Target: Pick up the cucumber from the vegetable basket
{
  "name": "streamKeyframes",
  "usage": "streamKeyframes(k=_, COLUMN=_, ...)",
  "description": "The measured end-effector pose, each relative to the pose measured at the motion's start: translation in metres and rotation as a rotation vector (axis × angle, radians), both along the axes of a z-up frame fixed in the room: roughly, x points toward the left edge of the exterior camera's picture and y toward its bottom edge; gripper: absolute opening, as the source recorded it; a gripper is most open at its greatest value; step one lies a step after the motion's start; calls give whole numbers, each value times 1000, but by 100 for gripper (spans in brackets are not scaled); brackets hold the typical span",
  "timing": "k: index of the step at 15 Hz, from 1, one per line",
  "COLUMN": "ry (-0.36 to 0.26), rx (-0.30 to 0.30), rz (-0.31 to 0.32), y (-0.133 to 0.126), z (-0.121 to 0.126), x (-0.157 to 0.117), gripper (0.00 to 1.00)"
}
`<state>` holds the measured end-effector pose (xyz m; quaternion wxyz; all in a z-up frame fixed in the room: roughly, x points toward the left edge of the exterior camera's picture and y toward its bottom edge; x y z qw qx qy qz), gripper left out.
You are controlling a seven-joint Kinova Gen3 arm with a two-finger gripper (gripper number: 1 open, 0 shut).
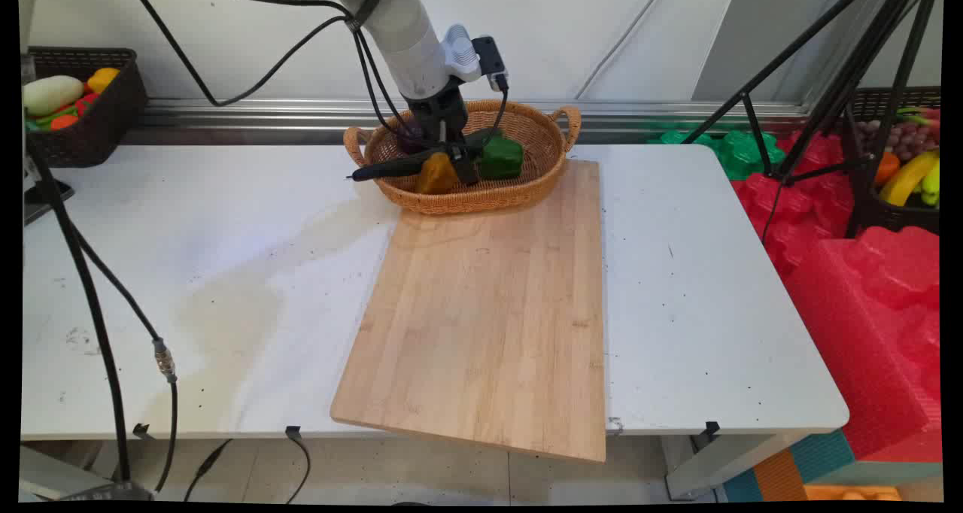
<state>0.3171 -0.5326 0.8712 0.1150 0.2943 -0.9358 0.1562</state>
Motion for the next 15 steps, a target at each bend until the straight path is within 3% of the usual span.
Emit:
streamKeyframes(k=5, ry=16, rx=-19, rz=-20, y=2, z=12, x=-1, gripper=100)
streamKeyframes(k=9, ry=57, rx=-67, rz=-20, y=11, z=40, x=0, gripper=100)
streamKeyframes(k=15, ry=63, rx=-106, rz=87, y=39, z=73, x=28, gripper=100)
